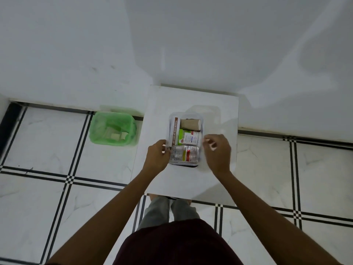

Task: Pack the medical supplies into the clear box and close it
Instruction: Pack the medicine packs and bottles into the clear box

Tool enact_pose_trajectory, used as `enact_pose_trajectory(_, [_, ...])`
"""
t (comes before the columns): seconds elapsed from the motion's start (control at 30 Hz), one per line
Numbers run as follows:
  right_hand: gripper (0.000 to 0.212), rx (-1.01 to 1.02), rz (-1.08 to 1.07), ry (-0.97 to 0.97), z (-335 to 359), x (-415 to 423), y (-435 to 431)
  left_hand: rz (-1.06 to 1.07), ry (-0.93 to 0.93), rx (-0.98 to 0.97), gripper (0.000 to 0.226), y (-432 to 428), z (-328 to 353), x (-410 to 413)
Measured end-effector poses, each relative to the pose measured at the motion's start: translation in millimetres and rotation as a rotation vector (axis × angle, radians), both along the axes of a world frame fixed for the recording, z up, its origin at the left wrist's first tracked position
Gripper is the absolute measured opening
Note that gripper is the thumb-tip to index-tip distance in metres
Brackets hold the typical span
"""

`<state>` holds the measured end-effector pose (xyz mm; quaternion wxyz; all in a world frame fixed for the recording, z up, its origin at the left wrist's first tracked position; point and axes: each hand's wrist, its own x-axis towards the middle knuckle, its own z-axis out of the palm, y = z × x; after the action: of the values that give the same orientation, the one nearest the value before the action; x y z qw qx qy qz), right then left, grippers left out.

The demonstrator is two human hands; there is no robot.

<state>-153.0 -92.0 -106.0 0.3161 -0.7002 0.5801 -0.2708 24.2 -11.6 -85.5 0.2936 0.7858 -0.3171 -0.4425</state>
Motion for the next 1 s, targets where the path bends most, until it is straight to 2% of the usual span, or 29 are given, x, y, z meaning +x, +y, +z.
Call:
enact_pose_trajectory(0.03, [0.01, 0.091, -0.118, -0.03, -0.4, -5.1, -2.3, 0.011, -0.003, -0.009, 0.026, 1.0, 2.2, 2.2])
enact_pose_trajectory(0.1, [0.016, 0.323, -0.203, 0.064, -8.1, -14.1, -7.4, 0.051, -0.004, -0.026, 0.026, 5.1, 7.1, 7.1])
enact_pose_trajectory(0.2, [0.031, 0.62, -0.125, 0.16, -25.5, -11.2, -10.4, 0.089, -0.021, -0.076, 0.026, 12.0, 15.2, 16.9])
enact_pose_trajectory(0.27, [0.05, 0.705, -0.098, 0.173, -36.1, 1.3, -9.7, 0.1, -0.047, -0.111, 0.025, 13.5, 19.7, 25.3])
enact_pose_trajectory(0.3, [0.052, 0.721, -0.104, 0.21, -42.0, 7.1, -8.7, 0.106, -0.056, -0.12, 0.025, 13.2, 20.4, 29.2])
enact_pose_trajectory(0.4, [0.041, 0.733, -0.085, 0.374, -54.2, 15.9, -5.9, 0.11, -0.068, -0.114, 0.025, 12.2, 18.7, 37.1])
enact_pose_trajectory(0.47, [0.039, 0.764, -0.07, 0.361, -58.2, 13.9, -9.6, 0.107, -0.078, -0.111, 0.026, 12.3, 16.1, 37.8])
enact_pose_trajectory(0.53, [0.034, 0.819, -0.049, 0.274, -57.3, 5.0, -16.8, 0.103, -0.09, -0.12, 0.027, 12.7, 13.5, 36.3])
enact_pose_trajectory(0.6, [0.019, 0.915, -0.122, 0.088, -45.0, -8.9, -21.8, 0.1, -0.083, -0.124, 0.027, 13.1, 11.0, 33.6])
enact_pose_trajectory(0.7, [0.012, 0.967, -0.219, -0.13, -12.5, -33.2, -30.9, 0.102, -0.056, -0.123, 0.027, 11.6, 4.5, 30.2])
enact_pose_trajectory(0.83, [0.034, 1.013, -0.136, -0.188, 33.8, -54.3, -45.8, 0.091, -0.024, -0.109, 0.027, 5.0, -7.0, 22.9])
enact_pose_trajectory(0.9, [0.024, 0.968, -0.046, -0.137, 48.6, -48.9, -52.0, 0.086, -0.004, -0.088, 0.027, 0.9, -12.3, 18.0])
enact_pose_trajectory(0.97, [0.007, 0.801, -0.034, -0.099, 57.1, -33.6, -52.8, 0.075, 0.008, -0.079, 0.027, -2.3, -15.7, 14.1])
enact_pose_trajectory(1.0, [0.008, 0.673, -0.024, -0.046, 59.2, -23.7, -50.6, 0.066, 0.011, -0.084, 0.027, -3.1, -17.6, 12.9])
